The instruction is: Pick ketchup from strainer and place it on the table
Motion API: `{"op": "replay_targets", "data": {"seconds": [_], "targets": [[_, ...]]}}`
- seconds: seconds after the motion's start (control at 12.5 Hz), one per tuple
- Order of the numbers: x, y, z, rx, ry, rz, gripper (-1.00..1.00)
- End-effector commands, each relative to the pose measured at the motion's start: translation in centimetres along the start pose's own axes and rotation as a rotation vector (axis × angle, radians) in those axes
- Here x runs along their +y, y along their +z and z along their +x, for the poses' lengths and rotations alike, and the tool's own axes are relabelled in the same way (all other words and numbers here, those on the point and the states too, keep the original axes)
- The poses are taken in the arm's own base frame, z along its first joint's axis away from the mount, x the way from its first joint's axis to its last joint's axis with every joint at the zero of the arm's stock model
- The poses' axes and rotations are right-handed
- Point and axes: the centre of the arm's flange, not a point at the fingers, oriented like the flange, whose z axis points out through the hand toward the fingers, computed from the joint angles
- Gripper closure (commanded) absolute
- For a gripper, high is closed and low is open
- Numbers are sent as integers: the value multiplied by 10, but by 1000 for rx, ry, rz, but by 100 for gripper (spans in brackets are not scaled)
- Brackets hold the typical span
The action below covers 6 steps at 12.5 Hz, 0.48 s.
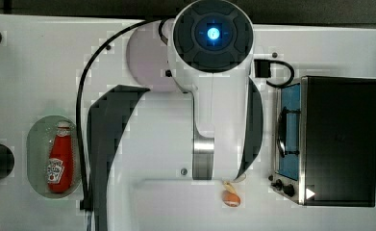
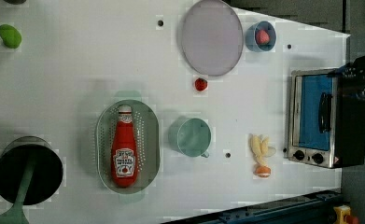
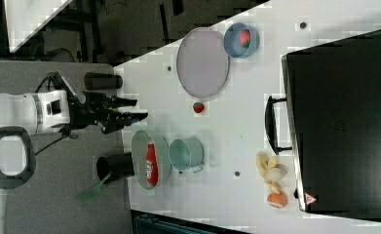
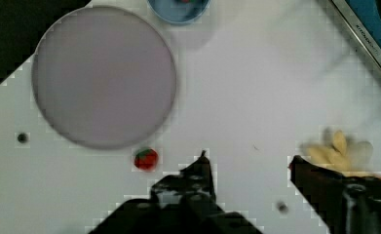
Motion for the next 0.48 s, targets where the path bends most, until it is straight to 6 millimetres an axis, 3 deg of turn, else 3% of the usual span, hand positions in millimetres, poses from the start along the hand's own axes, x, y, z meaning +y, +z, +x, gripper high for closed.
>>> {"op": "replay_targets", "data": {"seconds": [0.08,0.24,0.48], "targets": [[83,-86,-66,-4,153,25,-59],[64,-83,-77,-9,116,38,-99],[19,-74,-106,6,17,27,-100]]}}
